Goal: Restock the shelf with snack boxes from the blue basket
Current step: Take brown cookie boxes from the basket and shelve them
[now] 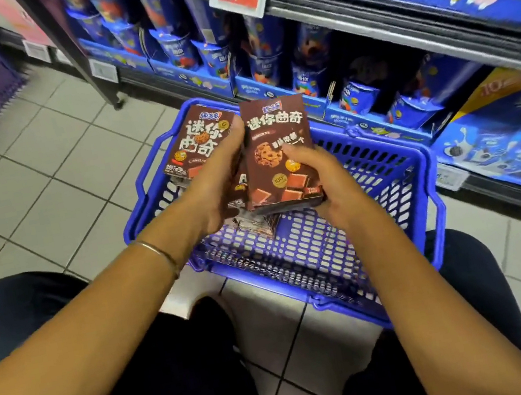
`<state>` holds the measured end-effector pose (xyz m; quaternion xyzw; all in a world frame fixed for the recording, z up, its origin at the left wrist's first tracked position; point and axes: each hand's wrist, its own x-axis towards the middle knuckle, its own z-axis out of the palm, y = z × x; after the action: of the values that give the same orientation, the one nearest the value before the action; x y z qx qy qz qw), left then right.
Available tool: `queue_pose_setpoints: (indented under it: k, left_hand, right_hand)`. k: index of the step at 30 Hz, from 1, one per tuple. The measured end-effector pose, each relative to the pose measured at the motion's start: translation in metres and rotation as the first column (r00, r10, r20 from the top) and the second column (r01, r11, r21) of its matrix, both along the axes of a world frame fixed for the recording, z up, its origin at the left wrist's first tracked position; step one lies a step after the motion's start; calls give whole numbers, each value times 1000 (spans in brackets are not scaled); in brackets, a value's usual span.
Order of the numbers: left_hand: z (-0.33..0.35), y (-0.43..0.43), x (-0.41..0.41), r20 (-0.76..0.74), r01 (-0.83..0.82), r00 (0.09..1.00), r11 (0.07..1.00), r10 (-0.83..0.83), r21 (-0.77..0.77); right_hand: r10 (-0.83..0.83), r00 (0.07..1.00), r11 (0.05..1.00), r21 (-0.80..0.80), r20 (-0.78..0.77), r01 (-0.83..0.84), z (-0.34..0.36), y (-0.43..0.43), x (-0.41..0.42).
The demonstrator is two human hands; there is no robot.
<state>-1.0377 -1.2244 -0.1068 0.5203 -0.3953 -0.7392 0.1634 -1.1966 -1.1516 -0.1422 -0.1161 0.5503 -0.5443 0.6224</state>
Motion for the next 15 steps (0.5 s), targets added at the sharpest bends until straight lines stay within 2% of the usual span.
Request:
queue_pose_setpoints:
  k: [4,9,12,14,15]
  left_hand:
    - [7,-1,-1,-170,17,985,1000,-19,-12]
    - [14,-8,9,-297,-132,944,989,145,63]
    - [21,-16,16,-349,-228,905,970,244,86]
    - [25,-20,21,-379,-275,878,956,293,102]
    - [27,-21,23,-387,-291,869,951,309,107]
  right_hand:
    - [44,999,993,-110,-23,-46,31,-6,18]
    - [73,995,989,-126,-74,-82,41,-16,25]
    - [-113,959,992,18,-260,122,17,-19,20]
    - [-65,887,977,151,-457,150,-11,-19,24]
    - [5,868,964,231,-497,128,-25,-20,28]
